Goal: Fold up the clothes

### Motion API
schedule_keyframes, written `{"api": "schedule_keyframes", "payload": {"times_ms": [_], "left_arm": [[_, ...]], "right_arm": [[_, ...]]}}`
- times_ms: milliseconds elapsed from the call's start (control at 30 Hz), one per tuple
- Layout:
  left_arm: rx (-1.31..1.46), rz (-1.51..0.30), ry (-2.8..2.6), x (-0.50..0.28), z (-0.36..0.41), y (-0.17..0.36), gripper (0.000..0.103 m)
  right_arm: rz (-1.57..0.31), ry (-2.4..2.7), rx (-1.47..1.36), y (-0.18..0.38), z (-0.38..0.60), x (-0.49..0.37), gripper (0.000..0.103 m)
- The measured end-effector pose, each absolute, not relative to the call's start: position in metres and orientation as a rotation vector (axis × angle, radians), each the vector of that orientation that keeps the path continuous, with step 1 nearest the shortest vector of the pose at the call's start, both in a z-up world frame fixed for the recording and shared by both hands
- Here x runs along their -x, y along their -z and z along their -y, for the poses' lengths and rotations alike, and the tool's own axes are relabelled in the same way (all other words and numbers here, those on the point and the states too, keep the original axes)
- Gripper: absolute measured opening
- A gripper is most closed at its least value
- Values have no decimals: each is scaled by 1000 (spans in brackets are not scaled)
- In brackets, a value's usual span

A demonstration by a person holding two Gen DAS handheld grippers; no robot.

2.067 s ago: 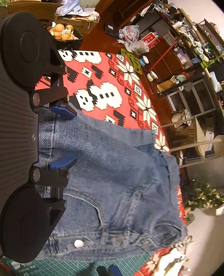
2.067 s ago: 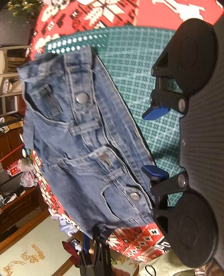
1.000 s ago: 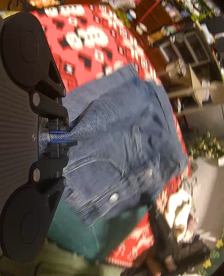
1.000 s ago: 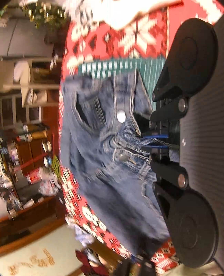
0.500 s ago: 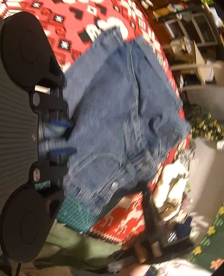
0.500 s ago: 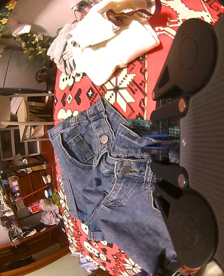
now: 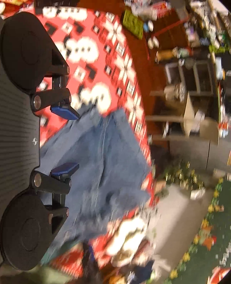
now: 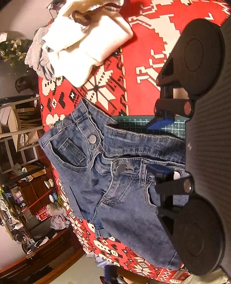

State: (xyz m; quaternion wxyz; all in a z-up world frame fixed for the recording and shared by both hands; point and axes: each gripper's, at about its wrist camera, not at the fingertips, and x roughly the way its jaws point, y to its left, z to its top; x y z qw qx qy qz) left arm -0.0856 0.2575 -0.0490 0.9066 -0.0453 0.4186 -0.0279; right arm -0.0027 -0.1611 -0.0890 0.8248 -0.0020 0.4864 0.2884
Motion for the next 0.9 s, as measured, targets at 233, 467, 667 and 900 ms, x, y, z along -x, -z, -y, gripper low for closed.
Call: {"api": "schedule_keyframes", "payload": {"times_ms": [233,467,667,900], "left_arm": [[104,-937,4,51,-272,93,50],[161,-936,-31,28,-282,109,51],[210,-940,-51,12,-281,119,39],[221,-932,-73,17,-274,116,9]], "right_arm": [[-1050,-608,13,101,151,2,67],[-1027,-613,44,110,141,-4,67],[-1019,-645,39,113,131,-12,67],[-1009,-705,107,115,111,-15,18]]}}
